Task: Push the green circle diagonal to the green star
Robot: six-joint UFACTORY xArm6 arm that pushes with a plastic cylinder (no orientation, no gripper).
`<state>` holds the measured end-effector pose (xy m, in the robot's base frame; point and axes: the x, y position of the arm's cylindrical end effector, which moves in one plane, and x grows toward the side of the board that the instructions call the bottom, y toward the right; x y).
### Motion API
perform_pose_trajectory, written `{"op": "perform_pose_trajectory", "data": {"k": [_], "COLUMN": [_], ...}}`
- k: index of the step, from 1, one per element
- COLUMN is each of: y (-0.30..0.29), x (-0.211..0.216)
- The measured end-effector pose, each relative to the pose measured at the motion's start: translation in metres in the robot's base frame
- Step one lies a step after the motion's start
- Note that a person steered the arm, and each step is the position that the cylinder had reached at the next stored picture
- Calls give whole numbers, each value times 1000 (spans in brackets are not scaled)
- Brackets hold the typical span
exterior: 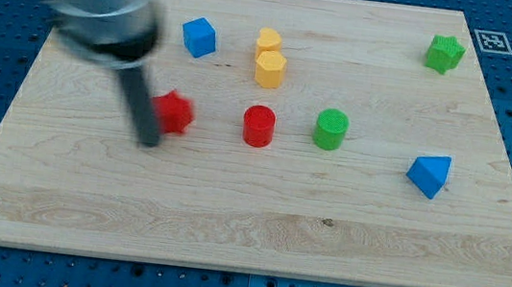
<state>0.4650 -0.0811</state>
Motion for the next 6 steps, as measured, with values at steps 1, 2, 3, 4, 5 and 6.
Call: {"op": "perform_pose_trajectory", "data": {"k": [1,2,3,4,5,6], "y": [61,41,34,83,153,158], "x": [-94,-30,63,69,-28,-54]}}
